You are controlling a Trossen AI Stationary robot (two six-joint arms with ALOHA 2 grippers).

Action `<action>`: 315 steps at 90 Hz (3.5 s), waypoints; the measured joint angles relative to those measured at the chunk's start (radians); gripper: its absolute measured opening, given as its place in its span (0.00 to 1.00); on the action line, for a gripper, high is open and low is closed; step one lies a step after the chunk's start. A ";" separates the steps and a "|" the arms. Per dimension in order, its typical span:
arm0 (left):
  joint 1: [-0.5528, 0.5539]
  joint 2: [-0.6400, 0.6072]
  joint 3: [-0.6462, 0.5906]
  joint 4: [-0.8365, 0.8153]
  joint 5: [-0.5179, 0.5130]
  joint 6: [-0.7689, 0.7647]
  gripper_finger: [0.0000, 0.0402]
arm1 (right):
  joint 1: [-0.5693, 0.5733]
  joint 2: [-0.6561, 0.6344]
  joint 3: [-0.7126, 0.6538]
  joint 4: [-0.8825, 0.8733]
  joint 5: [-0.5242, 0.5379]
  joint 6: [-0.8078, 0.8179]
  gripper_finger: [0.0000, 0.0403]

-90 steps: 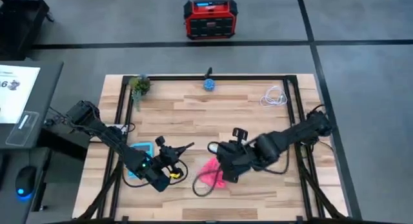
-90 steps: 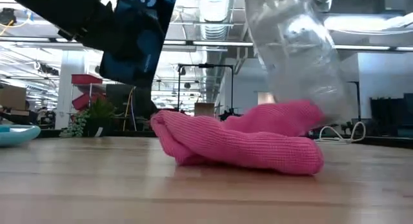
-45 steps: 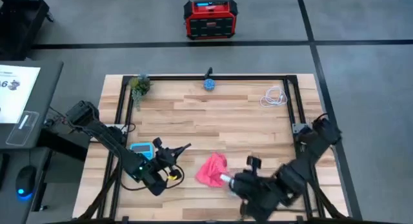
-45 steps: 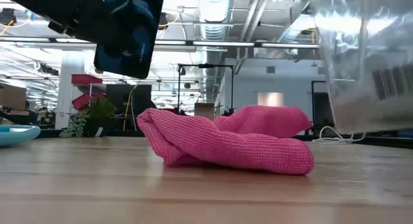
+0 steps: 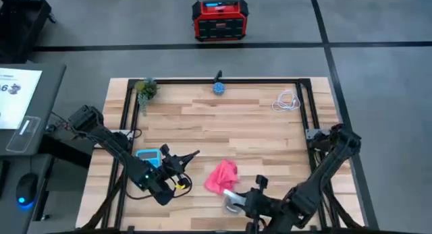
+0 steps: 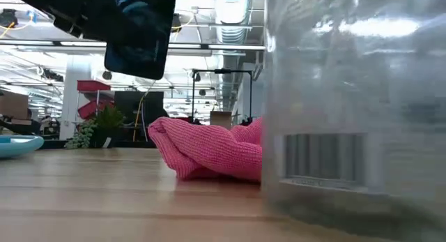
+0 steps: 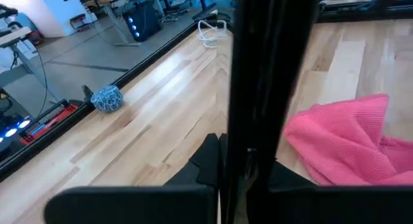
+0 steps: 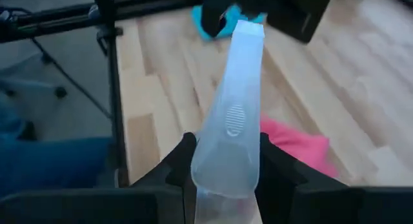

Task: Apply microfiber cloth
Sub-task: Spray the back of the black cellphone using transparent spray bottle

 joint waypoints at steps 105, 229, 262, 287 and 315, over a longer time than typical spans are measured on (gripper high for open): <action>0.033 0.000 -0.001 0.010 0.039 0.008 0.02 | -0.268 -0.196 -0.426 0.485 0.068 -0.381 0.00; 0.050 0.001 -0.003 0.010 0.095 0.011 0.03 | -1.321 -0.047 -0.421 -0.110 -1.106 -0.967 0.71; 0.050 0.005 -0.003 0.008 0.095 0.015 0.03 | -1.307 0.090 -0.421 -0.045 -1.329 -1.025 0.70; 0.049 0.005 -0.003 0.009 0.099 0.027 0.03 | -1.282 0.061 -0.421 -0.069 -1.357 -1.047 0.32; 0.049 0.005 -0.003 0.010 0.100 0.029 0.03 | -1.214 -0.149 -0.421 -0.063 -1.308 -1.032 0.29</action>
